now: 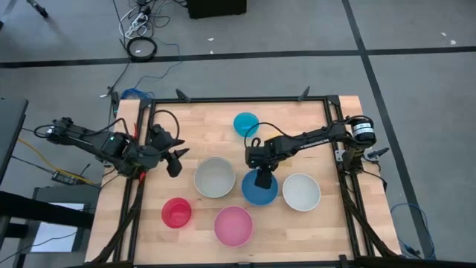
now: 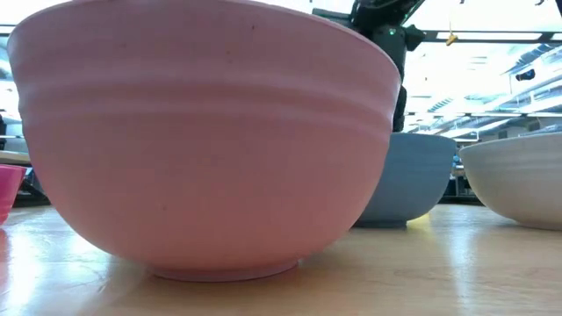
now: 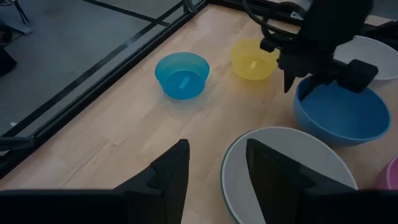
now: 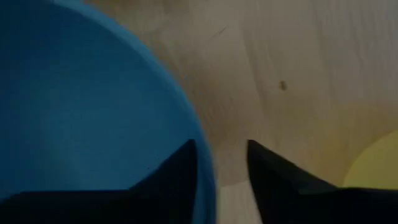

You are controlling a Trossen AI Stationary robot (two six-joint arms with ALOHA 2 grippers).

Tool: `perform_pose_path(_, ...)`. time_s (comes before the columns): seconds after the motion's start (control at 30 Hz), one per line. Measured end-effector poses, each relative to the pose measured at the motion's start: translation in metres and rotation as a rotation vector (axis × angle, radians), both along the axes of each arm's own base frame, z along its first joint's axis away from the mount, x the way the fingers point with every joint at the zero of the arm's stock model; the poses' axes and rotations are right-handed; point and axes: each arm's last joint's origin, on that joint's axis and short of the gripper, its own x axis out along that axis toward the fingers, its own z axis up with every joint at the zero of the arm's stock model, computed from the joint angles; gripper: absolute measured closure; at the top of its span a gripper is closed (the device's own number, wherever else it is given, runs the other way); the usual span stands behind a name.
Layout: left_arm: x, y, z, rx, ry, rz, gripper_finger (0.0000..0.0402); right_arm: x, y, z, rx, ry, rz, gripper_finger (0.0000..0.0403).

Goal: Nest bowls inside each other
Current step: Stack the blue bowl on top of the gray bowl

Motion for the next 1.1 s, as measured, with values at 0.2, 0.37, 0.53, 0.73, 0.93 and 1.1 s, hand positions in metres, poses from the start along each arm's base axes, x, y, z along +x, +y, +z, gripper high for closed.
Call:
perform_pose_path(0.2, 0.0, 0.0, 0.0, 0.003, -0.003, 0.004, 0.0234, 0.002, -0.014, 0.006, 0.039, -0.008, 0.037, 0.0392)
perform_pose_path(0.37, 0.0, 0.0, 0.0, 0.002, -0.006, 0.005, 0.0234, 0.006, -0.03, 0.033, 0.044, 0.01, 0.034, 0.04)
perform_pose_path(0.53, 0.001, 0.0, 0.001, 0.001, -0.014, 0.006, 0.0234, 0.021, -0.038, 0.072, 0.027, -0.106, 0.043, 0.0401)
perform_pose_path(0.73, 0.001, 0.001, 0.001, 0.016, -0.022, 0.025, 0.0234, 0.04, -0.039, 0.092, 0.009, -0.296, 0.057, 0.0402)
perform_pose_path(0.93, 0.001, 0.001, 0.002, 0.018, -0.032, 0.032, 0.0234, 0.058, -0.038, 0.094, 0.001, -0.45, 0.041, 0.0402)
perform_pose_path(1.1, 0.002, 0.0, 0.003, 0.016, -0.045, 0.034, 0.0234, 0.072, -0.037, 0.097, 0.001, -0.59, 0.036, 0.0403)
